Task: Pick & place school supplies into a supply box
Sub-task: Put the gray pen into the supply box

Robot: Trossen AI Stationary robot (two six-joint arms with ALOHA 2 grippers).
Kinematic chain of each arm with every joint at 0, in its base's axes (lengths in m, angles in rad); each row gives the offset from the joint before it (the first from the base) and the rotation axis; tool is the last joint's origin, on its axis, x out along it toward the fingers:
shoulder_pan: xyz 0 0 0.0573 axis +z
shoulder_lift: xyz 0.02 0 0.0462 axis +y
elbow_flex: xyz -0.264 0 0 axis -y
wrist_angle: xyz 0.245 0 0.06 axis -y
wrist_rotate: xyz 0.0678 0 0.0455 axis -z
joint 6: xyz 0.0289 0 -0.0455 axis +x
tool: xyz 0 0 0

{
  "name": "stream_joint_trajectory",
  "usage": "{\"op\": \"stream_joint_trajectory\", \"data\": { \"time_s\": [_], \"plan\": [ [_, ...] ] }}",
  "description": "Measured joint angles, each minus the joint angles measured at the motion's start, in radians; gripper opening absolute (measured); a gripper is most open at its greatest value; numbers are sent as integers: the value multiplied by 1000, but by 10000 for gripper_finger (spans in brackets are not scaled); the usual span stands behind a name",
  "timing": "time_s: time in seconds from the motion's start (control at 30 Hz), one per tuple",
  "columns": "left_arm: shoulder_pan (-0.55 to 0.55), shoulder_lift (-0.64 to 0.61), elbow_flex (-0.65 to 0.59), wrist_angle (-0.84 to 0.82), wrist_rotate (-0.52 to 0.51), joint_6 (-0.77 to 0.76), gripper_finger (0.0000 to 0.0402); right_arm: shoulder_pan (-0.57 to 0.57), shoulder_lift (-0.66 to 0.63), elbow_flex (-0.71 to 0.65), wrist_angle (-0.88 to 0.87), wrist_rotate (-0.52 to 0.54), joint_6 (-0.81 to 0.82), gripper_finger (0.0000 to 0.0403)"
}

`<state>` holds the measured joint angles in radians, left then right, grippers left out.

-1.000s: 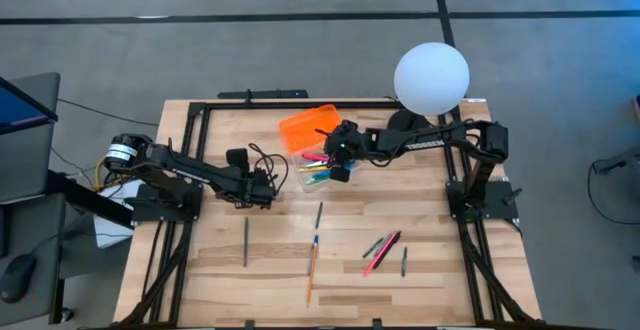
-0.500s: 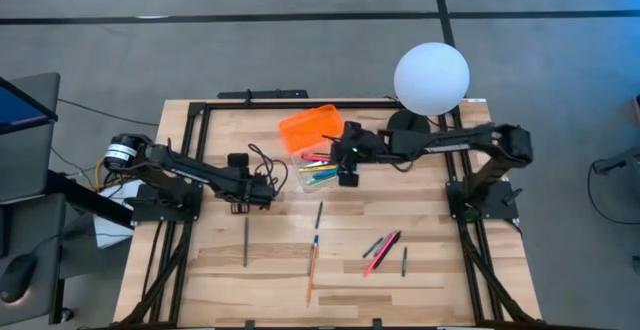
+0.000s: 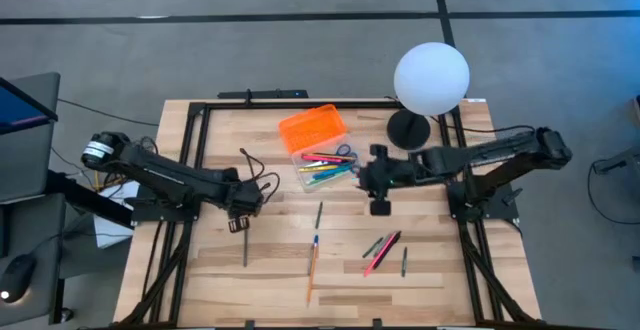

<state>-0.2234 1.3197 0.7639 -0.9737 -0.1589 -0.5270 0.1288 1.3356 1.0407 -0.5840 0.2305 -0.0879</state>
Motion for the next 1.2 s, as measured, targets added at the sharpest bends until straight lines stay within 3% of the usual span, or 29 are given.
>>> {"op": "stream_joint_trajectory", "data": {
  "time_s": [0.17, 0.57, 0.7, 0.93, 1.07, 1.2],
  "plan": [
    [-91, -6, 0, 11, 81, -12, 136, 124, -2, -58, -9, 17, 29, 115],
    [-238, 13, -1, 101, 58, -228, 136, 351, 86, -66, 64, 240, 281, 115],
    [-275, 31, -1, 104, 95, -245, 136, 408, 112, -66, 123, 314, 317, 115],
    [-270, 108, -1, 116, 245, -271, 136, 491, 113, -66, 257, 429, 326, 115],
    [-263, 150, -2, 116, 242, -428, 136, 528, 113, -66, 289, 482, 326, 115],
    [-272, 185, -1, 126, 232, -479, 136, 545, 124, -65, 314, 503, 326, 115]
  ]
}}
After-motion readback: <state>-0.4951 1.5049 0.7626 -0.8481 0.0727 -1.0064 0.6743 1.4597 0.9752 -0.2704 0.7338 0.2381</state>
